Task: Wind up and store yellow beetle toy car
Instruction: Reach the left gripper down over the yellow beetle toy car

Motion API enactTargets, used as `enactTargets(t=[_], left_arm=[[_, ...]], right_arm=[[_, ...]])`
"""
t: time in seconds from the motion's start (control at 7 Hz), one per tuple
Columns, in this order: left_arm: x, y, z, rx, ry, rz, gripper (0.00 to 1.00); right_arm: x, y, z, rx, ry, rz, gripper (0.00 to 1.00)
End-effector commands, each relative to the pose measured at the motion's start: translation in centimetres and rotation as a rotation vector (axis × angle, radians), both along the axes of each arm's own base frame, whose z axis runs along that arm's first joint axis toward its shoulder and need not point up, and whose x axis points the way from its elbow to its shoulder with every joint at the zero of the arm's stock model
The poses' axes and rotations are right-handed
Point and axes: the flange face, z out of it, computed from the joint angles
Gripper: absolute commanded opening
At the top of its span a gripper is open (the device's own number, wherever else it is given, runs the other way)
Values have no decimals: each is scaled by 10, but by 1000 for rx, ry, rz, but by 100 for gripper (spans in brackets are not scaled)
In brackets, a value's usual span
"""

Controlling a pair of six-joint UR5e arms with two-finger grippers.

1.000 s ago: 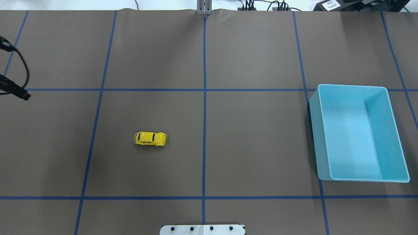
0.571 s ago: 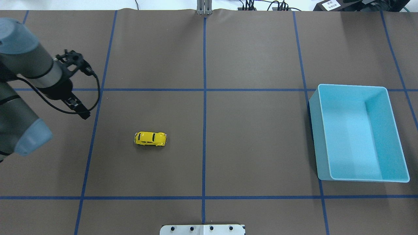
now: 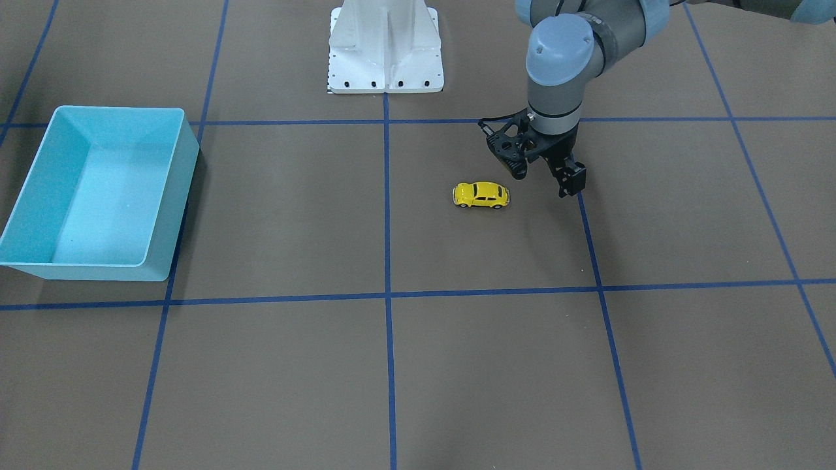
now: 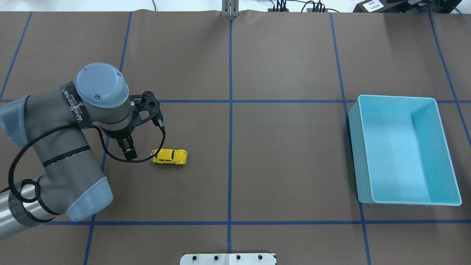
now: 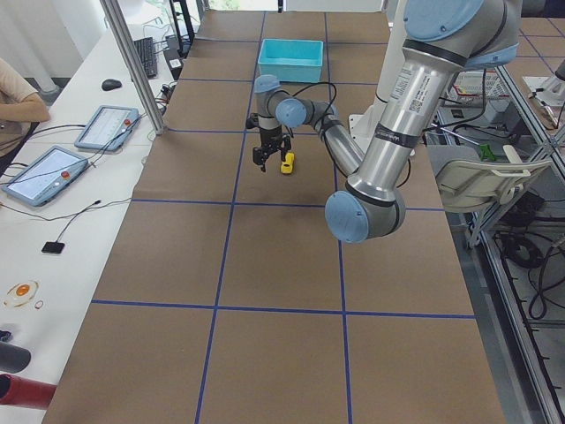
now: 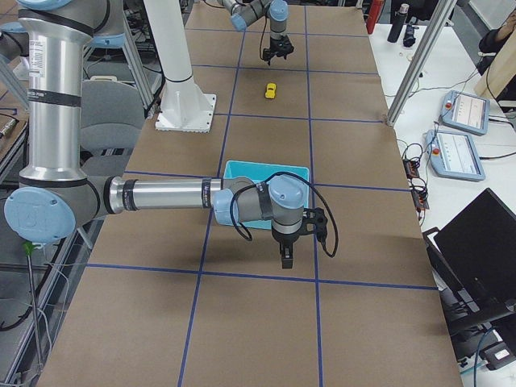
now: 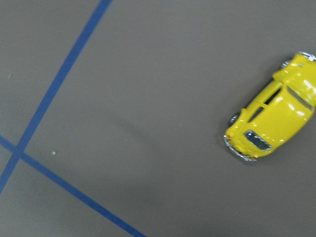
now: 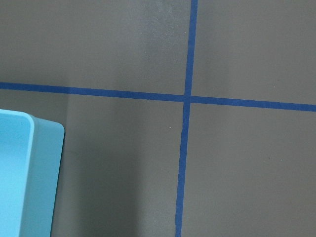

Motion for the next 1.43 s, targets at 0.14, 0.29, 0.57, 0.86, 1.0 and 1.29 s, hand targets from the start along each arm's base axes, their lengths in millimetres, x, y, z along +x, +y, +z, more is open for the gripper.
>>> enactTargets(t=[0.14, 0.29, 0.57, 0.86, 1.0, 1.29], left_arm=[[31, -8, -35, 141, -117, 192, 100], [63, -3, -45, 197, -152, 291, 100], [101, -7, -61, 171, -237, 348, 100], [133, 18, -61, 160, -248, 404, 100], [157, 35, -61, 142, -256, 427, 100], [174, 54, -60, 115, -260, 381, 100]], right_arm=[[0, 0, 0, 0, 0, 0, 100], [0, 0, 0, 0, 0, 0, 100], [0, 0, 0, 0, 0, 0, 100], [0, 2, 0, 0, -4, 1, 100], [0, 0, -1, 1, -11, 0, 100], [-1, 1, -1, -1, -12, -2, 100]])
